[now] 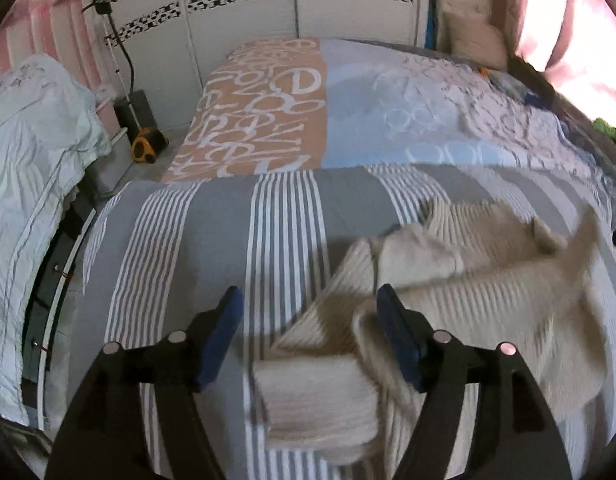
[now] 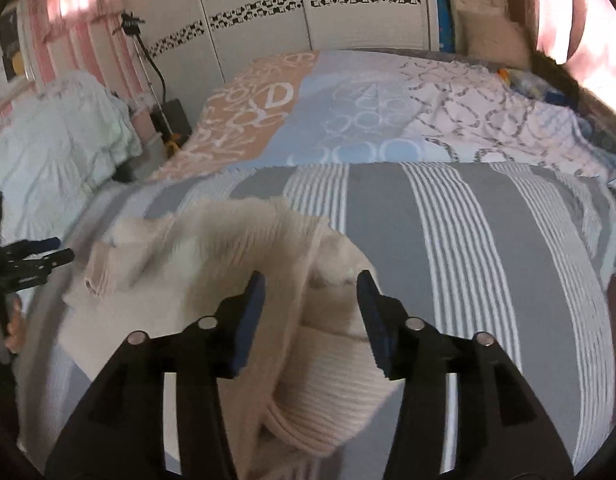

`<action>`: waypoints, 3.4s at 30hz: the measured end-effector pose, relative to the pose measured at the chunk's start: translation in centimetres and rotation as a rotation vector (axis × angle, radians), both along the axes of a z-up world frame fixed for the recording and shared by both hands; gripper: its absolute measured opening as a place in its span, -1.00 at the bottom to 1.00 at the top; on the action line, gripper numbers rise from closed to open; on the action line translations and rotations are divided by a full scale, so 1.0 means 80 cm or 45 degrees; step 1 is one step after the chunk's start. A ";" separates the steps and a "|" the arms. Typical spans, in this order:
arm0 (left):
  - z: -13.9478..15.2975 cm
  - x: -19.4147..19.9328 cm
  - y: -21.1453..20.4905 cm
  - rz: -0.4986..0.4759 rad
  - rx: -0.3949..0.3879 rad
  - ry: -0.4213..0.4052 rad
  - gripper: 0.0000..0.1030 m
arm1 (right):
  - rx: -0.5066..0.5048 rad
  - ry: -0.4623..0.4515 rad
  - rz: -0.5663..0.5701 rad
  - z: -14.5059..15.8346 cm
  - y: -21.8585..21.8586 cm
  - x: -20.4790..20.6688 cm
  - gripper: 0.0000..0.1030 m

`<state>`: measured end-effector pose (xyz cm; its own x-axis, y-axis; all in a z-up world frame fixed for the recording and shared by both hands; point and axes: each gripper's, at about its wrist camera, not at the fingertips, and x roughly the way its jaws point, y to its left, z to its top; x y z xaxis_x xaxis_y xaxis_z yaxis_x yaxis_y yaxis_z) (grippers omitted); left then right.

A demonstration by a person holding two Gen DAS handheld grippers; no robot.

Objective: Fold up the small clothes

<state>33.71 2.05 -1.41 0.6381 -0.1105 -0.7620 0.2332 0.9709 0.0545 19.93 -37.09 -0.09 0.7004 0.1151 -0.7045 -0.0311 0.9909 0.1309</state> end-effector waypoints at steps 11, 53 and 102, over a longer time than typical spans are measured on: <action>-0.059 -0.060 -0.055 -0.208 0.105 0.078 0.37 | -0.109 0.154 0.102 -0.063 0.058 -0.001 -0.04; -0.081 -0.102 -0.041 -0.285 -0.218 0.243 -0.46 | 0.083 0.158 0.060 -0.092 0.068 -0.109 -0.84; -0.107 -0.013 -0.051 -0.078 0.148 -0.005 0.89 | -0.144 0.086 0.055 -0.072 0.044 0.009 -0.23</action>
<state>32.65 -2.04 -9.97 0.6357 -0.0604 -0.7696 0.2917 0.9418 0.1671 20.68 -33.55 -5.87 0.6467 0.0612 -0.7602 -0.0692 0.9974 0.0214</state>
